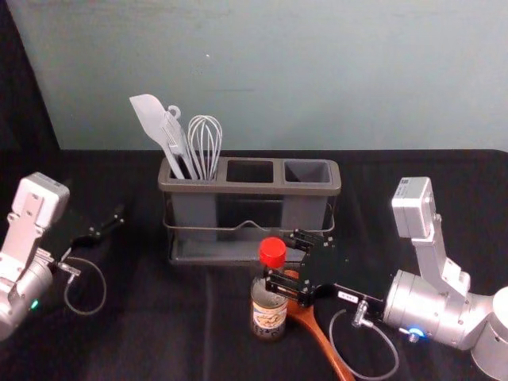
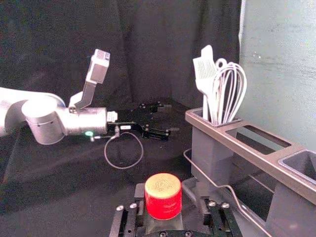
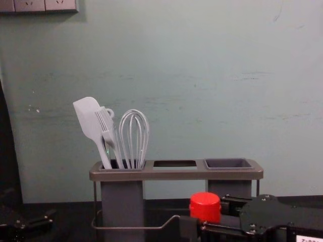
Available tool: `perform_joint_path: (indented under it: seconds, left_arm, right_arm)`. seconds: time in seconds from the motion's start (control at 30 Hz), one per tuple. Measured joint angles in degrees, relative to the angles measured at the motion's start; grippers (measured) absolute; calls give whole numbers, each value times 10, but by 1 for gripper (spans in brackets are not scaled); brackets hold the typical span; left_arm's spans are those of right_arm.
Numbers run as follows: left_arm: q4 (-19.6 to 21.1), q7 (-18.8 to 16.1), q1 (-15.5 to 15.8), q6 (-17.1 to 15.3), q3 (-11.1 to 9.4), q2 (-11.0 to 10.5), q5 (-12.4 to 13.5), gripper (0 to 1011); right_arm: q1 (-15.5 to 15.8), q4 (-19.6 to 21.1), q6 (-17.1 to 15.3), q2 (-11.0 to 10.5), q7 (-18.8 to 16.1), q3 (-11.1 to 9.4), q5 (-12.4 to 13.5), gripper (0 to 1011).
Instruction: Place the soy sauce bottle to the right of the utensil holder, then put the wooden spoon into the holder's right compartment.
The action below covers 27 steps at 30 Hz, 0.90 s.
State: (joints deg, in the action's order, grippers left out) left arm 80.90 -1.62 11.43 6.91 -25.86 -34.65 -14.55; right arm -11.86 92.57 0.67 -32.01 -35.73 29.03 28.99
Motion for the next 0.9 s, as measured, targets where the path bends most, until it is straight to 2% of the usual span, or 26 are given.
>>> perform_joint_path:
  seconds: [0.07, 0.17, 0.3, 0.6, 0.7, 0.77, 0.9]
  left_arm:
    - [0, 0, 0, 0, 0, 0, 0, 1011]
    - [0, 0, 0, 0, 0, 0, 0, 1012]
    - [0, 0, 0, 0, 0, 0, 0, 1011]
    - [0, 0, 0, 0, 0, 0, 0, 1011]
    - [0, 0, 0, 0, 0, 0, 0, 1011]
    - [0, 0, 0, 0, 0, 0, 0, 1011]
    - [0, 0, 0, 0, 0, 0, 0, 1012]
  right_arm:
    - [0, 0, 0, 0, 0, 0, 0, 621]
    - [0, 0, 0, 0, 0, 0, 0, 491]
    - [0, 0, 0, 0, 0, 0, 0, 386]
    - [0, 1, 0, -1, 0, 0, 0, 382]
    - [1, 2, 14, -1, -12, 0, 6, 382]
    - [2, 10, 21, -3, -20, 1, 10, 382]
    - [9, 37, 11, -14, -17, 3, 12, 382]
